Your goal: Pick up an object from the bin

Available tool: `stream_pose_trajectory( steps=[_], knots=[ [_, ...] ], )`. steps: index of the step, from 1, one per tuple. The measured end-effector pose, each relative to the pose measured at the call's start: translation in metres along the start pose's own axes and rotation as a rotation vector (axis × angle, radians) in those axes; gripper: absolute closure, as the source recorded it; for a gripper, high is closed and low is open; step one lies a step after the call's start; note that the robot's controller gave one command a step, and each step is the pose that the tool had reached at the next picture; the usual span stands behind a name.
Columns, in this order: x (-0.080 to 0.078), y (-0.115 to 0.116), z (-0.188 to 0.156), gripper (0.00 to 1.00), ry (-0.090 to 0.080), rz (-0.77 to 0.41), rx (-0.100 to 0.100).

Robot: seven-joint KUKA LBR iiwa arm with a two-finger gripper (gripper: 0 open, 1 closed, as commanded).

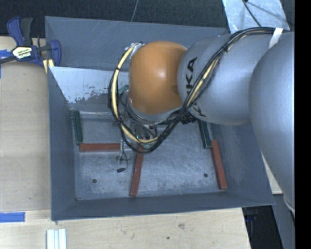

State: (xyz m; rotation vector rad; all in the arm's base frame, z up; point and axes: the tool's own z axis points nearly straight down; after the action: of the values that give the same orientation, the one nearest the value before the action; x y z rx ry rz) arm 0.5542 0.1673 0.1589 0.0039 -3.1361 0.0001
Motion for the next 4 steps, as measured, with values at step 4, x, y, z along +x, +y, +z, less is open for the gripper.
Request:
stream_pose_trajectory(
  steps=[4],
  knots=[
    [-0.018,0.012,0.088,0.0,-0.008,0.325,-0.002]
  ],
)
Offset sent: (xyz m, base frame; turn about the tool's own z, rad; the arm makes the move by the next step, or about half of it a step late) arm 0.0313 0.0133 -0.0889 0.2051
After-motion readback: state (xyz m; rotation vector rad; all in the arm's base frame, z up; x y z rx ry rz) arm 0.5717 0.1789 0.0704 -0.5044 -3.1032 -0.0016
